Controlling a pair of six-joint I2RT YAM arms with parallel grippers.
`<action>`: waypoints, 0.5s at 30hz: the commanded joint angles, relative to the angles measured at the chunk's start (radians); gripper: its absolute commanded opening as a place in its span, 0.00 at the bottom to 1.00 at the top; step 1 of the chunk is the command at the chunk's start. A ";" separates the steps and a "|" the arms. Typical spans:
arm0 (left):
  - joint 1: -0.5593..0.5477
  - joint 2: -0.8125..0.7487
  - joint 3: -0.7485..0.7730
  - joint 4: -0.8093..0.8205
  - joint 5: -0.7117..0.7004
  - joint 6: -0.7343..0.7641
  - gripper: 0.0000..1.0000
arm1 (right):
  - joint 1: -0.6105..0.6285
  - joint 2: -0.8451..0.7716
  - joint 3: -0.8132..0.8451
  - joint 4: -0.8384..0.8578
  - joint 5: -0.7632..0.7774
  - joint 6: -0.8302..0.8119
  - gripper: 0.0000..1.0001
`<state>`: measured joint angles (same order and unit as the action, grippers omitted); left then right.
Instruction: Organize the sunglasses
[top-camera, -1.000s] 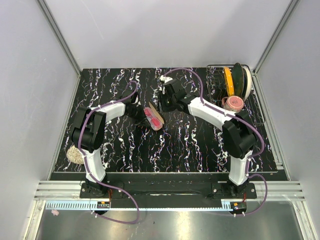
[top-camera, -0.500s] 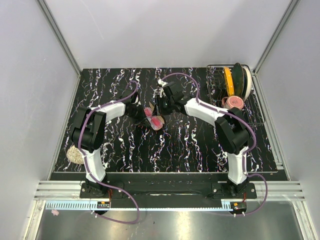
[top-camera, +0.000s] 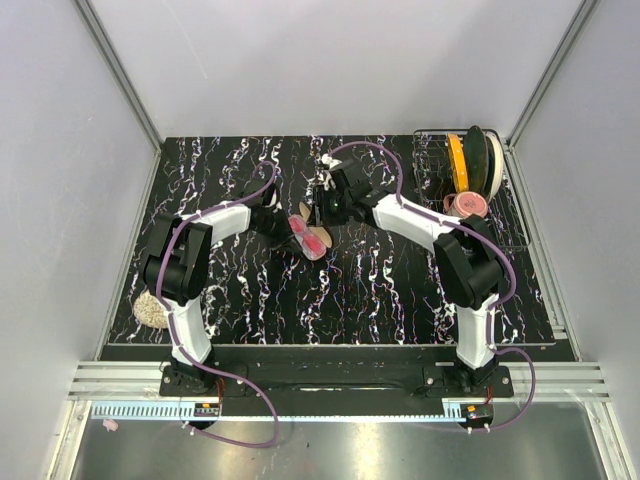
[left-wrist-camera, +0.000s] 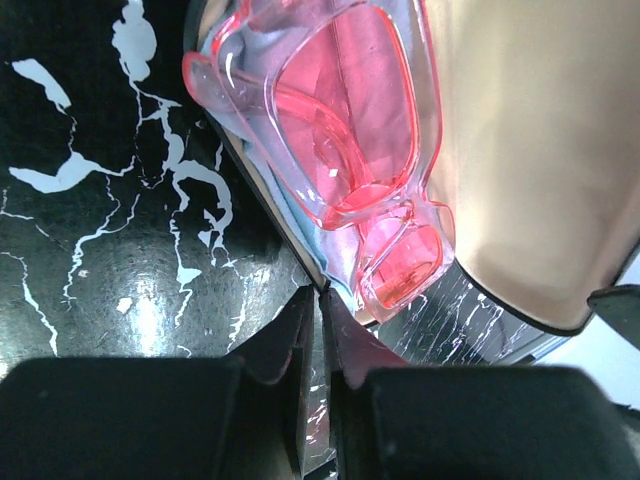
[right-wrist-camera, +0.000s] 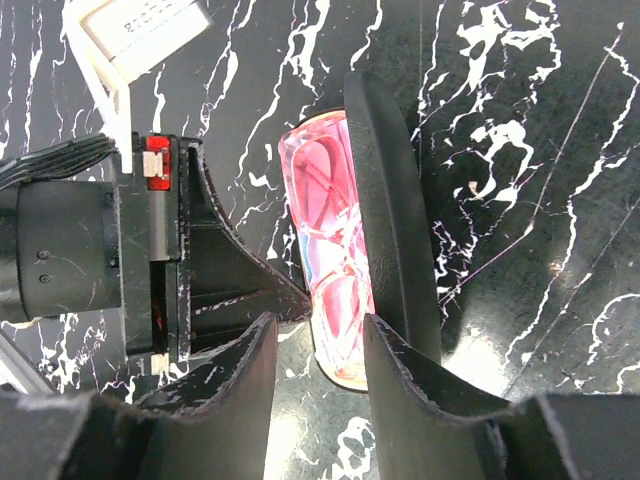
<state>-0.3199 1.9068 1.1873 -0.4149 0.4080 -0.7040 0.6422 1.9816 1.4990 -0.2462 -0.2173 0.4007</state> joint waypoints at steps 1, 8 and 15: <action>0.001 0.006 0.020 0.018 -0.018 0.017 0.11 | -0.030 -0.004 0.049 0.016 0.055 -0.033 0.46; 0.001 0.005 0.021 0.018 -0.018 0.017 0.11 | -0.033 -0.046 0.035 0.045 0.015 -0.039 0.46; 0.002 0.008 0.028 0.011 -0.021 0.020 0.11 | -0.038 -0.044 0.046 0.050 0.027 -0.053 0.46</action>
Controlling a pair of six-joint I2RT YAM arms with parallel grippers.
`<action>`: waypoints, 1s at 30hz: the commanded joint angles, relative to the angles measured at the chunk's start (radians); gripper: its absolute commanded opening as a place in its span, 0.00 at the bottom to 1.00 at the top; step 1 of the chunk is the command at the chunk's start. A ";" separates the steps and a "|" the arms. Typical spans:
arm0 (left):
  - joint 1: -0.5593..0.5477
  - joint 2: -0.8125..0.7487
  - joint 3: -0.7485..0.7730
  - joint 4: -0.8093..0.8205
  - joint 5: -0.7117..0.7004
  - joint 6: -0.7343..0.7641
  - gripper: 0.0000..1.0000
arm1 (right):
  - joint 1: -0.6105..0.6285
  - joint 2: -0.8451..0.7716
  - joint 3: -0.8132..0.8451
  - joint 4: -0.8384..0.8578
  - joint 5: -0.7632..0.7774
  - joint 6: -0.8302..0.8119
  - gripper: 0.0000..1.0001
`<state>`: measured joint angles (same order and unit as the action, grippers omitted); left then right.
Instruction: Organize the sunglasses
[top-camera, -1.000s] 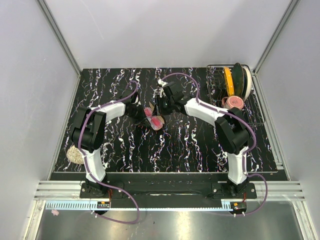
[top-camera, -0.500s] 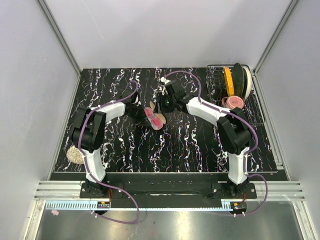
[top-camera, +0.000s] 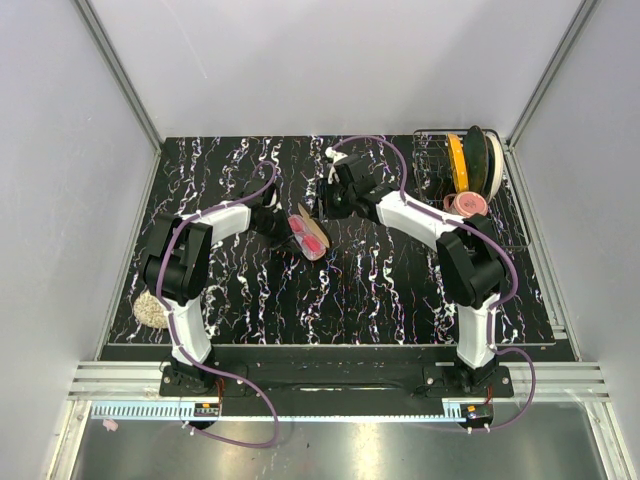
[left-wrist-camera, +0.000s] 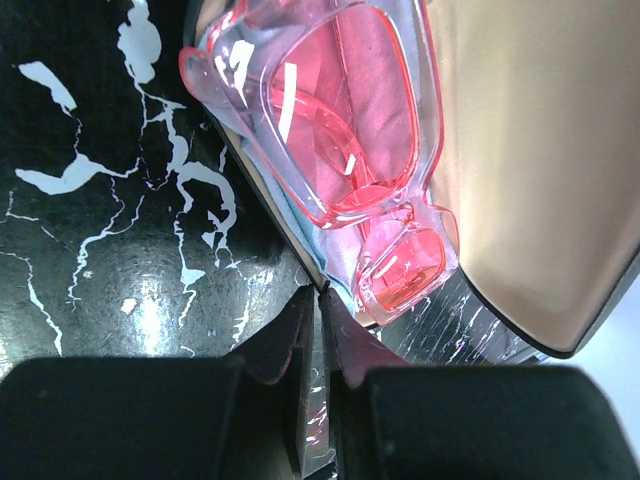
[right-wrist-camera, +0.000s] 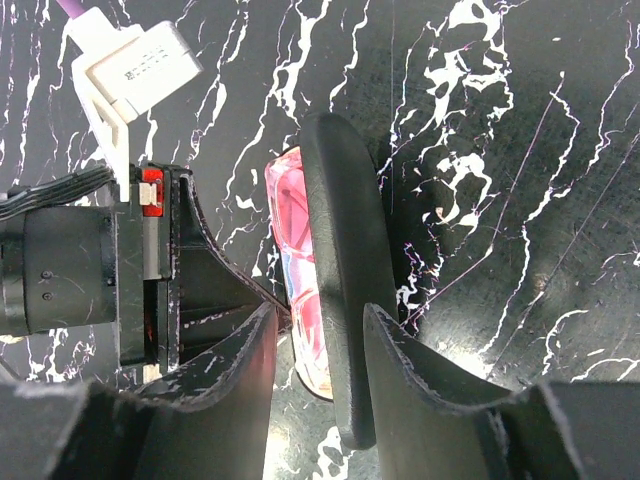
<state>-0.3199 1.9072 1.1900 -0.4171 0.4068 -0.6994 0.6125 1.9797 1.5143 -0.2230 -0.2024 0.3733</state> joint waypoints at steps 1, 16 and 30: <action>0.002 0.007 0.023 0.015 -0.017 0.015 0.11 | -0.010 -0.021 0.037 0.014 0.009 -0.025 0.45; 0.004 0.010 0.026 0.014 -0.019 0.017 0.11 | -0.016 0.084 0.055 0.001 -0.078 -0.016 0.29; 0.004 0.016 0.030 0.055 -0.002 0.023 0.08 | -0.002 0.077 0.004 0.010 -0.111 0.062 0.17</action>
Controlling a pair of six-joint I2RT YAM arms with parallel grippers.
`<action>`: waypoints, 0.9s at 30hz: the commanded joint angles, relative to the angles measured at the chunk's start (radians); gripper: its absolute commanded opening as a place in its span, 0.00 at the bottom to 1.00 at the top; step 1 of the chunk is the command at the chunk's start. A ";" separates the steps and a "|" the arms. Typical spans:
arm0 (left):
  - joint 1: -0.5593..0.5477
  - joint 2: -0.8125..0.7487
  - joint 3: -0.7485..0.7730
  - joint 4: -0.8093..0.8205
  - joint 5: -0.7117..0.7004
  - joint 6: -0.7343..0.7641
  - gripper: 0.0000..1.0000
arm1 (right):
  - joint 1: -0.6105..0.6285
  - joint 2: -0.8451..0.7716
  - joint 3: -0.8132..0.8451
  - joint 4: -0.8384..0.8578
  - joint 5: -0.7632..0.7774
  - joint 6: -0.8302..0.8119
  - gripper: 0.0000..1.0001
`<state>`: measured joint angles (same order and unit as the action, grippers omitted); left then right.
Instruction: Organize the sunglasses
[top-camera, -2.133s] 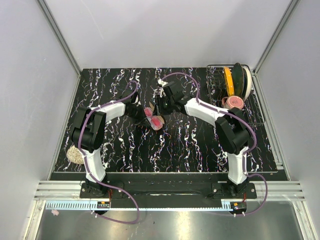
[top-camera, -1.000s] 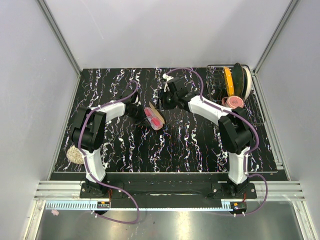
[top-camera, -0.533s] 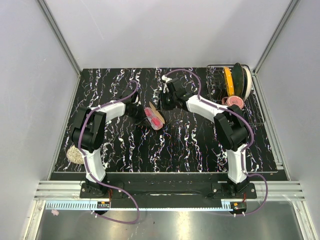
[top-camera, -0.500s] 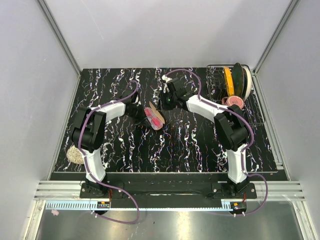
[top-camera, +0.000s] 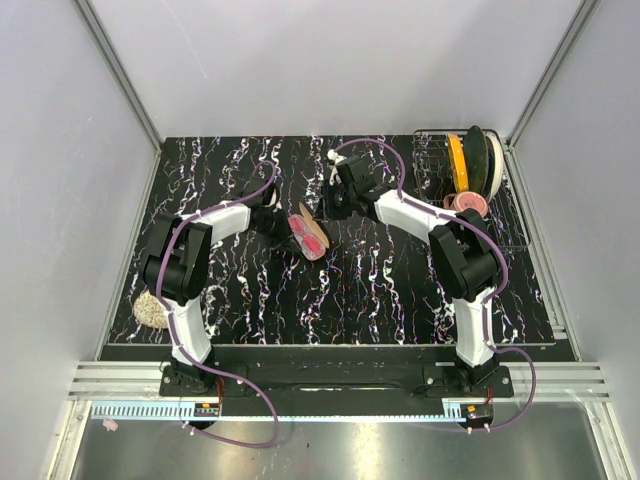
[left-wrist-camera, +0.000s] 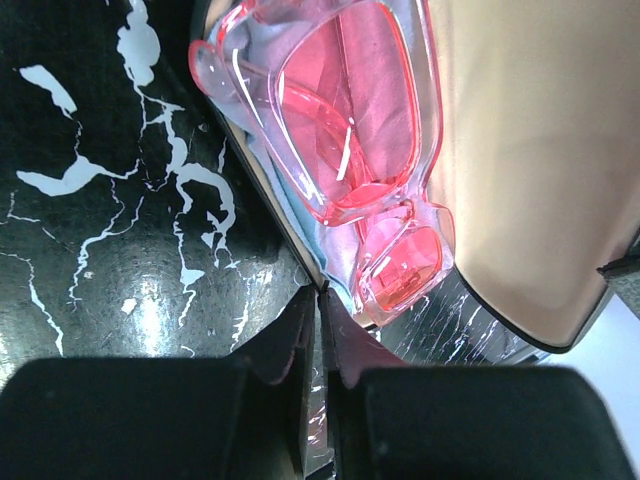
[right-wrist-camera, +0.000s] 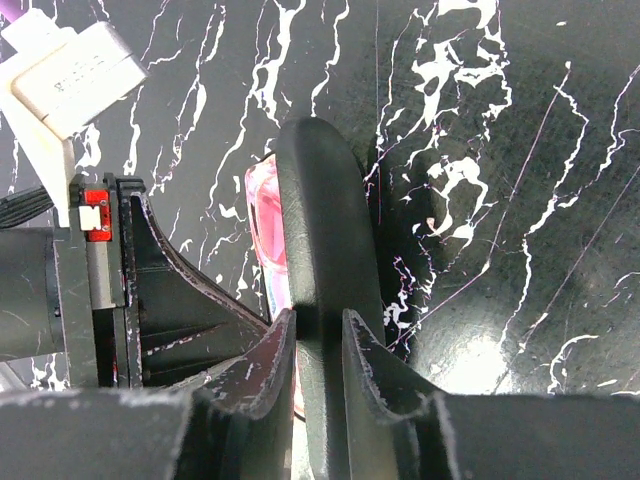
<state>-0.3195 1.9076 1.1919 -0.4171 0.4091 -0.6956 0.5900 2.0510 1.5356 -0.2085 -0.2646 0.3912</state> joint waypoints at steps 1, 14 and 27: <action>0.003 0.016 0.026 0.058 0.000 0.019 0.08 | 0.033 0.006 -0.014 -0.008 -0.036 0.046 0.17; 0.003 0.013 0.008 0.092 0.008 0.019 0.04 | 0.149 0.028 0.008 -0.061 0.134 0.046 0.17; 0.002 0.010 0.008 0.097 0.011 0.019 0.04 | 0.171 0.035 0.003 -0.074 0.169 0.069 0.20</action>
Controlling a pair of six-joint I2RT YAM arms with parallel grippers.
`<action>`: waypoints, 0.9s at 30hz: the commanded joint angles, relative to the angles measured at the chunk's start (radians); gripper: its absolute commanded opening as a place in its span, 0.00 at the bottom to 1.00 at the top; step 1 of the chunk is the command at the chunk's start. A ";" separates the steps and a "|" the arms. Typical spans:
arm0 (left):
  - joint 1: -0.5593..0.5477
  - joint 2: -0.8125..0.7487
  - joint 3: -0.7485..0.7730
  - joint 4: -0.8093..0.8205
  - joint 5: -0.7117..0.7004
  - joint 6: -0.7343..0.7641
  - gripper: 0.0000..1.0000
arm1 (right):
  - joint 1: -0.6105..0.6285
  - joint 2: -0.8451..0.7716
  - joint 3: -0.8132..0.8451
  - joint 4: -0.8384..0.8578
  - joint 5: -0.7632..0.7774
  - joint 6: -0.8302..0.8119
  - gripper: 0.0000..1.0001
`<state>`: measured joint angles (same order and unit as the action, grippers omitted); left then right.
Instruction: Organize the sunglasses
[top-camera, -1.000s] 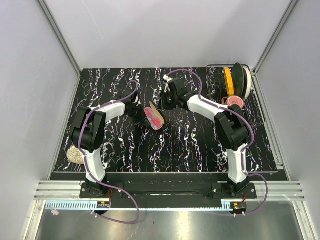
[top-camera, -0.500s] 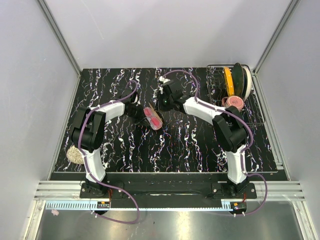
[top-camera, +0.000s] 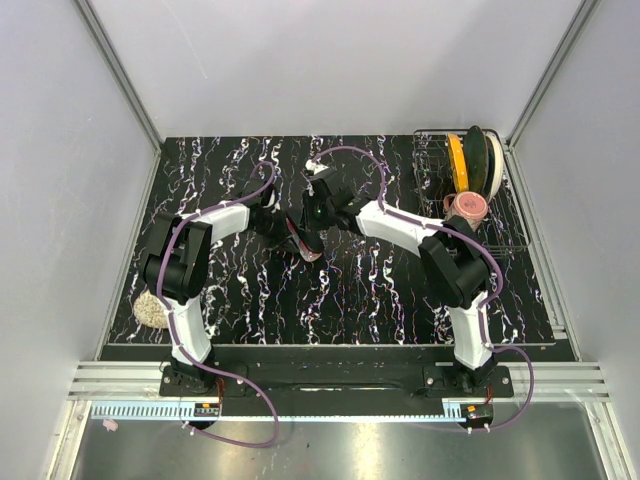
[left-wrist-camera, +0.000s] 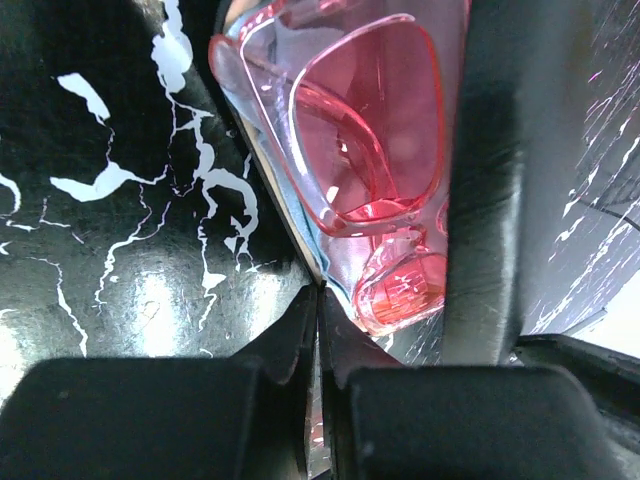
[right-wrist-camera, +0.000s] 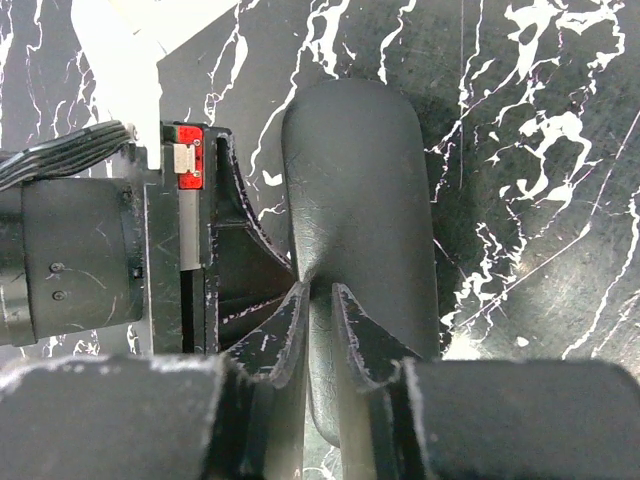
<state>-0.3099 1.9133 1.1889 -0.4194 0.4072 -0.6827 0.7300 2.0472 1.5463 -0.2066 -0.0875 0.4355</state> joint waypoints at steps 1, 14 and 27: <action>-0.005 0.004 0.009 0.099 0.013 0.006 0.04 | 0.031 0.041 -0.003 -0.077 -0.006 0.028 0.20; -0.005 -0.028 0.006 0.094 0.018 0.000 0.08 | 0.031 0.065 0.026 -0.105 0.014 0.029 0.24; 0.000 -0.138 -0.038 0.065 -0.045 0.017 0.15 | 0.025 0.093 0.040 -0.157 0.083 0.065 0.25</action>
<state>-0.3107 1.8687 1.1648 -0.3763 0.3908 -0.6785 0.7528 2.1078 1.5639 -0.2886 -0.0734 0.4805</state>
